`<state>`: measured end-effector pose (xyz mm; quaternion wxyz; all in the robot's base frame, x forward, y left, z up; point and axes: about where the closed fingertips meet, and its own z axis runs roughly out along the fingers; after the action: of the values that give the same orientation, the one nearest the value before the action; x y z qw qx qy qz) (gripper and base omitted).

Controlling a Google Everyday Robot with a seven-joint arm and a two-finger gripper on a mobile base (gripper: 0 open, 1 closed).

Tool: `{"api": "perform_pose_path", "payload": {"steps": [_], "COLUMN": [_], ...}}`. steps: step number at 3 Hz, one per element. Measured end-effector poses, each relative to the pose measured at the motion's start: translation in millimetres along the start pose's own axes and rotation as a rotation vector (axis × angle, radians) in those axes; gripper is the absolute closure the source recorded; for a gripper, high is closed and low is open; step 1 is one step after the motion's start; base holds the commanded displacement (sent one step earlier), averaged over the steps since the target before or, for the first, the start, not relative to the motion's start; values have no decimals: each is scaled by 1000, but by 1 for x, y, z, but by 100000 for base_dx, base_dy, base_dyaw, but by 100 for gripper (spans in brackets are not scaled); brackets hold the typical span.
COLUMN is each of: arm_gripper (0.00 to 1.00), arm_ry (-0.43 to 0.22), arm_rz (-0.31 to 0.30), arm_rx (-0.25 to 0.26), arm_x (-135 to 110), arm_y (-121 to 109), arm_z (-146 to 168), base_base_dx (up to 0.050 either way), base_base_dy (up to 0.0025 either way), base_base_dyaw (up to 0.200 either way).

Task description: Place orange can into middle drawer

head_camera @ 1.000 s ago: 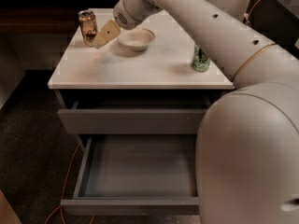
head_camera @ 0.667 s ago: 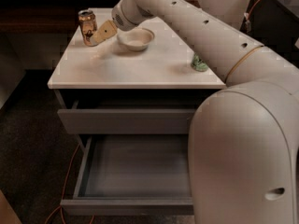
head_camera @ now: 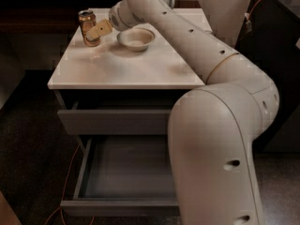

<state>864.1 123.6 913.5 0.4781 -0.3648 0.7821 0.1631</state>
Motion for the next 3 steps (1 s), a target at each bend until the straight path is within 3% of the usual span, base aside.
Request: {"api": "perform_pose_path", "payload": {"steps": [2,3], "arm_gripper": [0,0], "arm_ry": [-110,-134], "arm_rz": [2,-4], "arm_rx": [-30,-47], "arm_x": [-26,-33], "arm_y": [-2,2], "arm_z": [47,61], "base_base_dx": [0,0], "base_base_dy": [0,0], "base_base_dyaw": [0,0]}}
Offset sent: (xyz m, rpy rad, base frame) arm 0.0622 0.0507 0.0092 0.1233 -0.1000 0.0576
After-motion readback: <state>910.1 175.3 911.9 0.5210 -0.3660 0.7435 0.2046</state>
